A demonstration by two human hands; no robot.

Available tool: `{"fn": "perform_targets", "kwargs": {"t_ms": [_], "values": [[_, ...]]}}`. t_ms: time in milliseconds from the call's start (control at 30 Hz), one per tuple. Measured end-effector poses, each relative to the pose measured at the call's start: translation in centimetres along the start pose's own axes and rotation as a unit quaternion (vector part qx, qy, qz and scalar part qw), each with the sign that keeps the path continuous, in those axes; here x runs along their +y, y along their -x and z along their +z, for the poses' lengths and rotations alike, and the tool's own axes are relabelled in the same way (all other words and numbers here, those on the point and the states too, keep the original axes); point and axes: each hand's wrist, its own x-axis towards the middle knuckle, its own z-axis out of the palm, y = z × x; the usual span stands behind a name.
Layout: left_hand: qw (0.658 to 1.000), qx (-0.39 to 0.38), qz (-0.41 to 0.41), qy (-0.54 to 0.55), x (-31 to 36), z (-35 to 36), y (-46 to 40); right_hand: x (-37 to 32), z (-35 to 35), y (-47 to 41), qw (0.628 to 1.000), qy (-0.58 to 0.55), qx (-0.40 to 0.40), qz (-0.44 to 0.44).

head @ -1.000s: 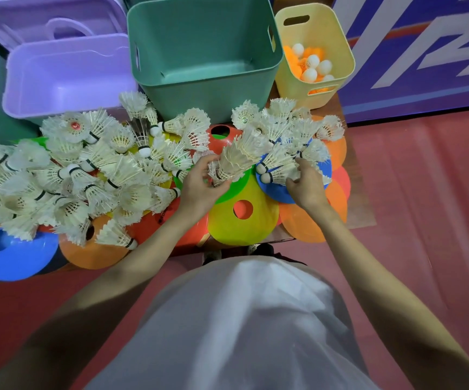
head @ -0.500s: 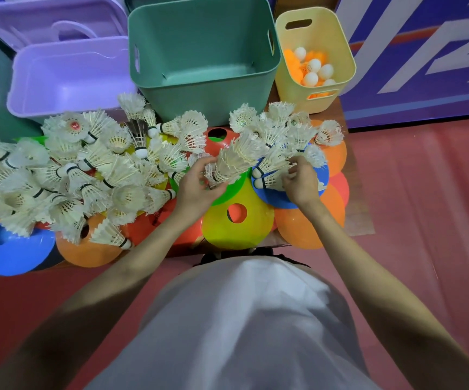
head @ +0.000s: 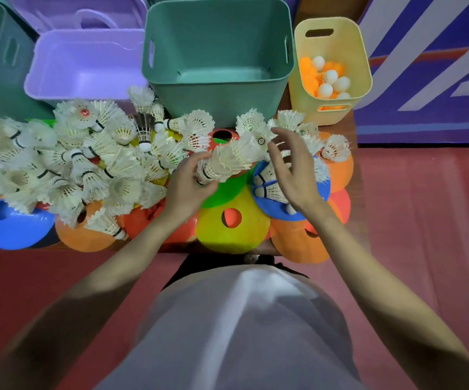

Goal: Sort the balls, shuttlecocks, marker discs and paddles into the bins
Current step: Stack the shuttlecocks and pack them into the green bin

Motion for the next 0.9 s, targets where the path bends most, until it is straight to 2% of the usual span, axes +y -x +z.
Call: {"fn": "perform_targets", "kwargs": {"t_ms": [100,167,367,467,533,600,700,800,900], "values": [[0.998,0.020,0.024,-0.053,0.9,-0.9,-1.3,-1.0,0.4,-1.6,0.997,-0.008,-0.044,-0.057],[0.995,0.031,0.043,-0.085,2.1,-1.6,-2.4,-0.7,1.0,-2.6,0.998,-0.019,-0.054,-0.037],[0.986,0.030,0.105,-0.128,5.5,-4.0,-8.5,-0.7,1.2,-7.6,0.997,-0.074,0.025,-0.011],[0.981,0.034,0.142,-0.130,7.4,-4.8,-13.8,-1.1,1.0,-11.5,0.995,-0.082,0.056,-0.017],[0.978,0.008,0.150,-0.146,7.9,-4.9,-18.0,-1.1,0.9,-14.2,0.995,-0.070,0.064,-0.009],[0.979,-0.047,0.139,-0.139,7.5,-4.4,-22.2,-0.7,1.0,-16.8,0.997,-0.039,0.069,0.005],[0.989,-0.130,0.063,-0.039,6.1,-2.9,-26.9,0.0,0.8,-20.3,0.999,0.020,0.046,0.006],[0.984,-0.175,0.009,0.002,4.9,-0.8,-29.9,0.4,0.7,-23.0,0.996,0.077,0.003,-0.032],[0.974,-0.218,-0.029,0.051,3.8,0.7,-32.0,1.3,1.0,-24.9,0.992,0.124,-0.023,-0.021]]}}
